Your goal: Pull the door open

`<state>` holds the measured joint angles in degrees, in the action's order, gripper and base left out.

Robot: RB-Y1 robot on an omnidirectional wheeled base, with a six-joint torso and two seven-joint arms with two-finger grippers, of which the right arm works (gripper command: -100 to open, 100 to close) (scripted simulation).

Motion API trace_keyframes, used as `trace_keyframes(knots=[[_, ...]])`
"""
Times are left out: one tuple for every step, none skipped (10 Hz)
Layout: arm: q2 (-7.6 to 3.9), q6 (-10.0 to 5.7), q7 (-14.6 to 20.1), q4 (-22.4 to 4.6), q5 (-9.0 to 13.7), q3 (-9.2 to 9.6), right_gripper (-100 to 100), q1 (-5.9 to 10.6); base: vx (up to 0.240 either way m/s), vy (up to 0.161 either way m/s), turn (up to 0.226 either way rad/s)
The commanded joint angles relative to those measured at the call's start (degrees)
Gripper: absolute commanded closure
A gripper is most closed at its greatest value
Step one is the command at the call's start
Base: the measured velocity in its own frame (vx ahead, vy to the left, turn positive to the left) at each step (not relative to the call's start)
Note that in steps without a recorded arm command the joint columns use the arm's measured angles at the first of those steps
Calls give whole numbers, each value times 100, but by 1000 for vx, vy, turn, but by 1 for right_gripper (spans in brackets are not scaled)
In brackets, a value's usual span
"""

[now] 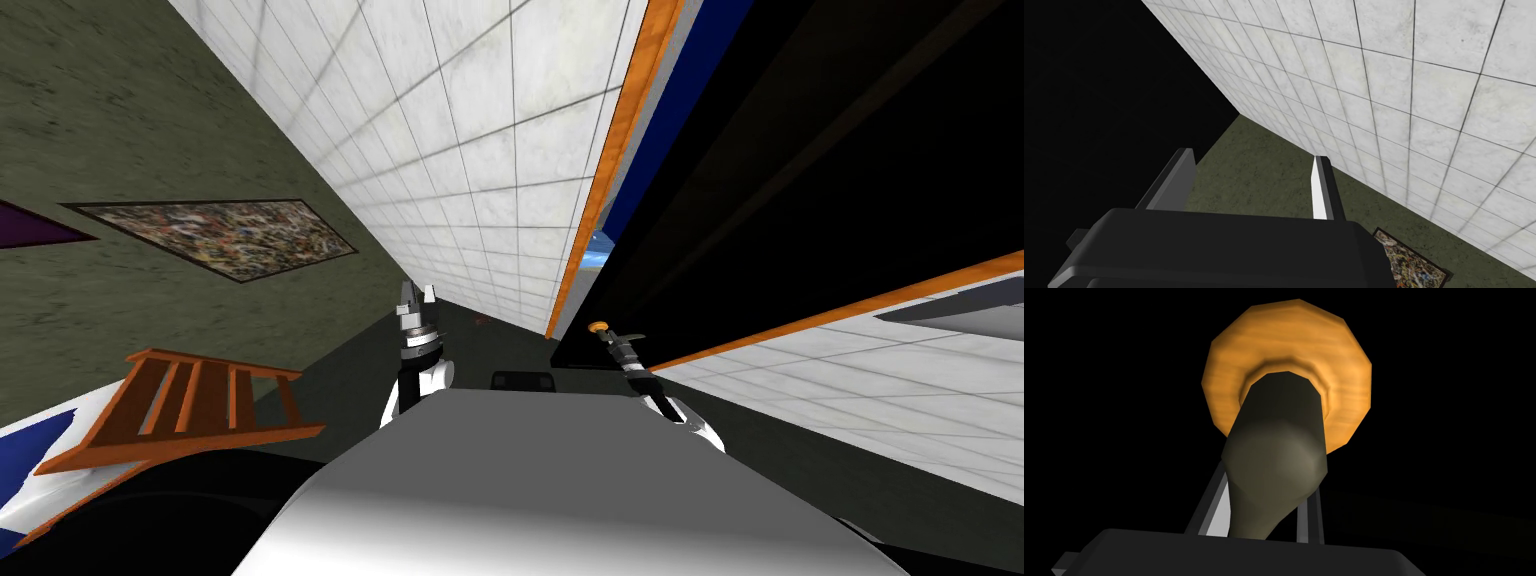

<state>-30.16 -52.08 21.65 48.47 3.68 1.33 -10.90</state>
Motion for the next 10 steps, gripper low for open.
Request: trace_keyframes(knots=[[-73,-191,69,-54,-14,46,100,-59,-187,-82,145],[-111,-265,105,-62,-20,69,100,-100,-171,-67,134],[-153,-347,144,-70,-26,94,100,-146,-179,-43,118],[-119,-269,124,-88,-25,89,100,-106,-80,-19,21],[-172,-442,178,-162,-30,121,100,-173,-155,-66,212],[-185,-478,188,-176,-31,127,100,-186,-221,-102,193],[-213,-558,210,-207,-32,138,100,-215,-217,-82,141],[-243,-643,234,-240,-34,151,100,-246,-227,-71,165],[-273,-730,259,-274,-35,163,100,-278,-223,-95,163],[-303,-816,283,-307,-36,176,100,-310,-196,-69,176]])
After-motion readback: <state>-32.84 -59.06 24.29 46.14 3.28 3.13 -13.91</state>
